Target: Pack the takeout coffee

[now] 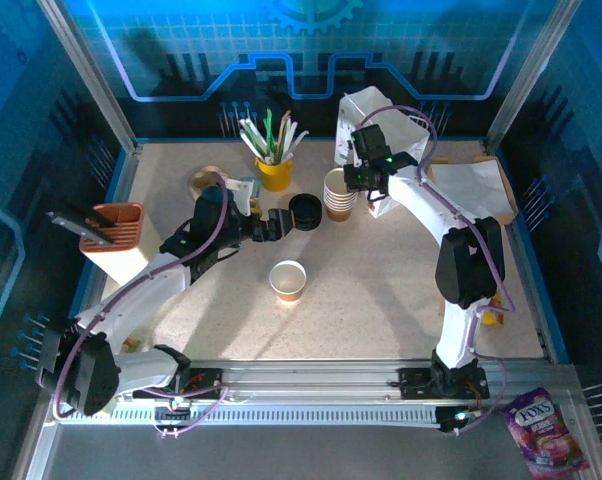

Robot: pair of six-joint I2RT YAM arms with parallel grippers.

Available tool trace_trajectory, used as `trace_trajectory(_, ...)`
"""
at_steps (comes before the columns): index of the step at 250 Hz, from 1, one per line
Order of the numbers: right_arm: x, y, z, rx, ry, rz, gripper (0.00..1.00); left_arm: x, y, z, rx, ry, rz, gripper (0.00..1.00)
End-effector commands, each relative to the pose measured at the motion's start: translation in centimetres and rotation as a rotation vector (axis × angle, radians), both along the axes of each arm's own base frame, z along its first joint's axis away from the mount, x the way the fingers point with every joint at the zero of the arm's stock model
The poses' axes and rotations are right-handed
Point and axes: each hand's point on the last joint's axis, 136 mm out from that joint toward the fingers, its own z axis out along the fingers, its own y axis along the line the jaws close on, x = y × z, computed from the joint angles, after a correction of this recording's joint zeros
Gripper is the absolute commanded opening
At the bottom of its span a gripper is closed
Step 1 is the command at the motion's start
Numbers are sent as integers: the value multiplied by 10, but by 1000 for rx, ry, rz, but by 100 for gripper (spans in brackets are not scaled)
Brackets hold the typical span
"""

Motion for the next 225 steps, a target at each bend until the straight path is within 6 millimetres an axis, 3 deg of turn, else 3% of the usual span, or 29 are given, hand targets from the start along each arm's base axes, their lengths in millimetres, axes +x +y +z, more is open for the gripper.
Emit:
trace_trajectory(1,2,-4,4,0,5,0,11,-3,-1,3,8,-27,-7,100)
trace_trajectory(161,-9,3,56,186,-51,13,3,-2,-2,0,6,-23,-8,100)
trace_trajectory(225,-24,7,104,253,-121,49,3,0,-4,3,0,-28,-14,100)
